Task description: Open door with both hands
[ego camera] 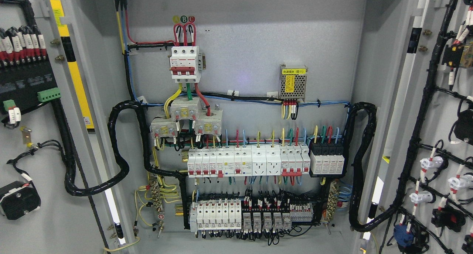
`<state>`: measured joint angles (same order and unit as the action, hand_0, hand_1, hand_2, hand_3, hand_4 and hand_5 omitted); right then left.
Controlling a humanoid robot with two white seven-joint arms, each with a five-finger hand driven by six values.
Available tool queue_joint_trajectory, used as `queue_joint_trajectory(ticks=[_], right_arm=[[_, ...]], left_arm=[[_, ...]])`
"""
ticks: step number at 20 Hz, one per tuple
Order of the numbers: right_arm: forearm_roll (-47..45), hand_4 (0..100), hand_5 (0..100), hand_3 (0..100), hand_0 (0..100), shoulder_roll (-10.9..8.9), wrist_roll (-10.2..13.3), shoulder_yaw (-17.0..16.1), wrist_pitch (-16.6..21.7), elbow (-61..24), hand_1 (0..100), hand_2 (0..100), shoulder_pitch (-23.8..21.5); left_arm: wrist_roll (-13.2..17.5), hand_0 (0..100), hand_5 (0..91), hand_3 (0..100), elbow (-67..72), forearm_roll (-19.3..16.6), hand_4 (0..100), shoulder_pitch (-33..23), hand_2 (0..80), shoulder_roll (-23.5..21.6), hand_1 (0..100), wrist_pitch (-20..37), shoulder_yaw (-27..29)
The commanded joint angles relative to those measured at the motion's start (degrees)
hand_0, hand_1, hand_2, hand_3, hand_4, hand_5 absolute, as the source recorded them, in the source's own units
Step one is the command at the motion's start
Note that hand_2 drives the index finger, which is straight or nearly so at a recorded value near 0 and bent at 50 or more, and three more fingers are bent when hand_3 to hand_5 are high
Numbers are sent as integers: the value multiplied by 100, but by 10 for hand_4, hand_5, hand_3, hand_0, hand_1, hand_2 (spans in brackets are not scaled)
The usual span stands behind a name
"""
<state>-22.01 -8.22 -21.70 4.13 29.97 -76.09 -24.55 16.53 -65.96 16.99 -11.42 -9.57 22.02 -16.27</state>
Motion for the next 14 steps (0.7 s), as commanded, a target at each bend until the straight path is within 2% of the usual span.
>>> queue_joint_trajectory(ticks=[1,4,6,8,11,12,14], right_arm=[[118,0,0,0,216,391,-1,334,-17,3808,76,0,328],[408,0,0,0,216,391,69,308,-52,4644,74,0,583],[461,0,0,0,216,365,209,299,-87,5023,72,0,688],[461,0,0,0,216,321,341,299,-227,5295,72,0,811],[470,0,0,0,217,242,438,316,-657,5648,71,0,944],[487,0,0,0,217,242,456,317,-772,5718,70,0,961],[645,0,0,0,216,224,509,317,-922,5771,66,0,996]], left_arm=[[-27,0,0,109,3384,-64,0,447,0,702,0,171,-184],[-35,0,0,110,4333,-64,0,666,0,825,0,163,-184],[-96,0,0,110,4870,-55,0,763,0,887,0,136,-175],[-473,0,0,110,5310,-47,0,799,0,992,0,101,-184],[-1316,0,0,111,5628,-29,0,799,0,1133,0,-30,-184],[-1458,0,0,111,5707,-20,0,799,0,1168,0,-92,-175],[-1477,0,0,113,5830,-38,0,790,0,1203,0,-101,-175]])
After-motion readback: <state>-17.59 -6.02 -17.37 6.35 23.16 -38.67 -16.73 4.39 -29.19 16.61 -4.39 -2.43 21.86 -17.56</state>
